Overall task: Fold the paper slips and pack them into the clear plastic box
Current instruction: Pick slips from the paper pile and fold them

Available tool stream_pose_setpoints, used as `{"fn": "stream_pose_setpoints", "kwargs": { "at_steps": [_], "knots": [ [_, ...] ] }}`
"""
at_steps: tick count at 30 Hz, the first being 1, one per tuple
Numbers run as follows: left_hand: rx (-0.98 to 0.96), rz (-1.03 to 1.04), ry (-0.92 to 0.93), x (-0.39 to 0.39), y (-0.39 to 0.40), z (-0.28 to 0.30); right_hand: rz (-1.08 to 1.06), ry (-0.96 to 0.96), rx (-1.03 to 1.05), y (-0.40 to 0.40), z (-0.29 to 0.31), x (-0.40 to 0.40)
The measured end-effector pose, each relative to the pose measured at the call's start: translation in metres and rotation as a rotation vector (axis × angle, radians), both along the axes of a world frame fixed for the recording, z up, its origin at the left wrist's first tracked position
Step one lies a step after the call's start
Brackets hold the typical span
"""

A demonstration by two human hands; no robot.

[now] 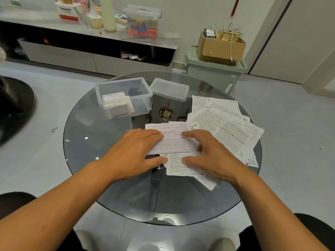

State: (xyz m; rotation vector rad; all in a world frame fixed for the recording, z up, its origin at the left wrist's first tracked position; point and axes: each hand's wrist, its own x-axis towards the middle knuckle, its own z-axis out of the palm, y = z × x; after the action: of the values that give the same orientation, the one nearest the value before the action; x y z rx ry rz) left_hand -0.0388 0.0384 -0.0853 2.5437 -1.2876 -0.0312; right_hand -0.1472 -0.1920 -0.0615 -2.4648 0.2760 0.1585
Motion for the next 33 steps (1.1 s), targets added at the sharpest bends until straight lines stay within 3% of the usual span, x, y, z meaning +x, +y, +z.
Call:
{"fn": "stream_pose_setpoints", "kwargs": {
  "at_steps": [9, 12, 15, 18, 20, 30, 33],
  "knots": [
    [0.052, -0.111, -0.199, 0.005, -0.010, 0.006, 0.048, -0.154, -0.374, 0.008, -0.009, 0.010],
    [-0.018, -0.163, -0.200, 0.005, -0.009, 0.009, 0.115, -0.327, -0.520, 0.010, -0.014, 0.014],
    [-0.121, -0.118, -0.116, 0.005, -0.003, 0.009, 0.136, -0.380, -0.345, 0.010, -0.013, 0.015],
    [-0.278, 0.067, 0.192, 0.006, 0.002, 0.010, -0.005, -0.302, 0.028, 0.012, -0.008, 0.014],
    [-0.295, 0.126, 0.354, 0.005, 0.003, 0.009, -0.112, -0.256, 0.121, 0.016, -0.008, 0.012],
    [-0.178, 0.194, 0.185, 0.010, 0.001, 0.005, -0.304, -0.035, -0.221, 0.020, -0.006, 0.022],
    [-0.112, 0.176, 0.201, 0.011, 0.001, 0.005, -0.339, 0.000, -0.128, 0.017, -0.005, 0.020]
  ]
}}
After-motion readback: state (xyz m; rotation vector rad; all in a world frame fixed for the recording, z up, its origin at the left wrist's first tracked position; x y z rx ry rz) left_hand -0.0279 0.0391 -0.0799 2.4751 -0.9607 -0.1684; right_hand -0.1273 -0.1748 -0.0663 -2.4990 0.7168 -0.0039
